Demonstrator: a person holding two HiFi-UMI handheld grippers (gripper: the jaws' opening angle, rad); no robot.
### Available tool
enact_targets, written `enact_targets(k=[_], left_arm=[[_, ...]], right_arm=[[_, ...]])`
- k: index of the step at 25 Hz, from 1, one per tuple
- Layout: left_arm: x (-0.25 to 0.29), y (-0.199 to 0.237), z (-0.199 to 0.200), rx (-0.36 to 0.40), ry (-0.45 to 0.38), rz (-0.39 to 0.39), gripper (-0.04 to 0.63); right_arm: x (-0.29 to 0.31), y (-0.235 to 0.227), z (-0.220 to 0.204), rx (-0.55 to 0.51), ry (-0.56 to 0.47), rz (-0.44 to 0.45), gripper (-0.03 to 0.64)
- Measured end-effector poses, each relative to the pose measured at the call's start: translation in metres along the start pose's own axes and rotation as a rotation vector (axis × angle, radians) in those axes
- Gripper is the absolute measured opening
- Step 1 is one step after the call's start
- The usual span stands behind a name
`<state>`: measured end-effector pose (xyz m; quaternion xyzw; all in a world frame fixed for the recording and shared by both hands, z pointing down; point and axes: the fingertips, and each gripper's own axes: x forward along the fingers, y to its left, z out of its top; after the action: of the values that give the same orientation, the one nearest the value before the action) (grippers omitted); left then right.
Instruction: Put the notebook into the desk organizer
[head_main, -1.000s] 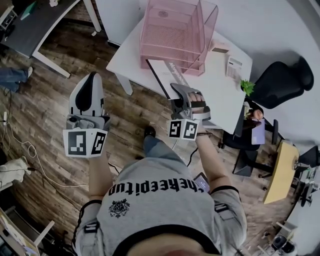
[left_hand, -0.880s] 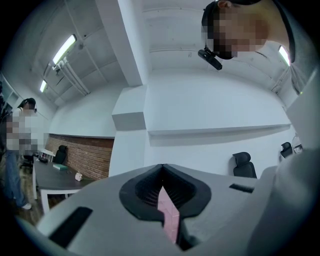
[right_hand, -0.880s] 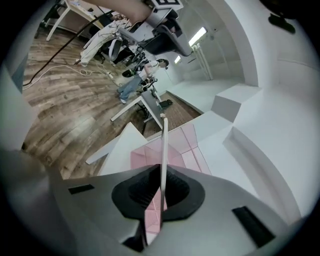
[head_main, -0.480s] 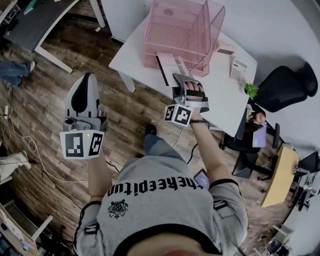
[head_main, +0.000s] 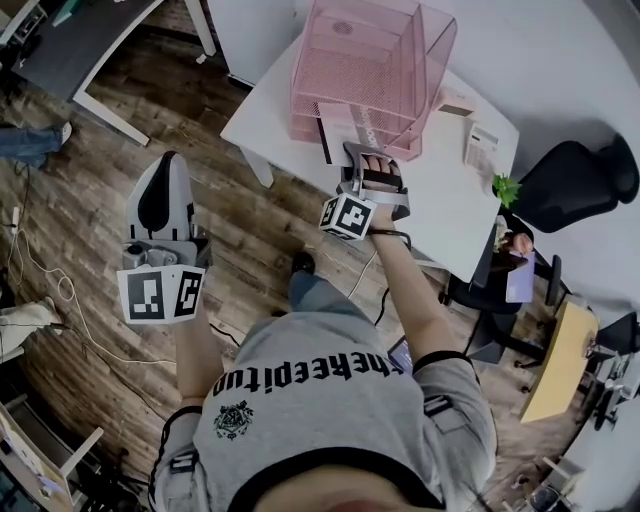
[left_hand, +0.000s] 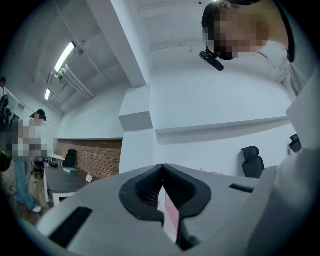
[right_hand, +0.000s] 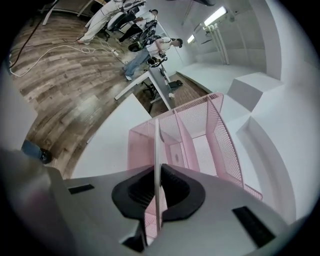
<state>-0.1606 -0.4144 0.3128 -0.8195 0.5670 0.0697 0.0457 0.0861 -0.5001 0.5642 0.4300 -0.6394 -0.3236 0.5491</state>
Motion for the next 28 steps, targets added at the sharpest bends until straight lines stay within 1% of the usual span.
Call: enact_targets(k=[3, 6, 9, 14, 17, 21, 28], left_arm=[[0.000, 0.002, -0.001, 0.007, 0.006, 0.012, 0.003], [0.000, 0.005, -0.002, 0.012, 0.011, 0.024, 0.003], [0.001, 0.005, -0.003, 0.016, 0.015, 0.031, 0.003], [0.004, 0.006, -0.003, 0.026, 0.018, 0.039, 0.003], [0.006, 0.007, -0.003, 0.027, 0.020, 0.047, 0.003], [0.009, 0.009, -0.006, 0.026, 0.025, 0.054, 0.003], [0.014, 0.011, -0.009, 0.031, 0.031, 0.067, 0.003]], right_arm=[[0.011, 0.005, -0.001, 0.004, 0.018, 0.017, 0.008], [0.019, 0.005, -0.002, 0.035, 0.027, 0.029, 0.009], [0.029, 0.005, -0.004, 0.097, 0.038, 0.053, 0.009], [0.043, 0.007, -0.006, 0.228, 0.059, 0.119, 0.009], [0.048, 0.002, -0.005, 0.272, 0.061, 0.112, 0.009], [0.055, 0.000, -0.004, 0.289, 0.065, 0.107, 0.009], [0.064, -0.002, -0.002, 0.410, 0.050, 0.115, 0.014]])
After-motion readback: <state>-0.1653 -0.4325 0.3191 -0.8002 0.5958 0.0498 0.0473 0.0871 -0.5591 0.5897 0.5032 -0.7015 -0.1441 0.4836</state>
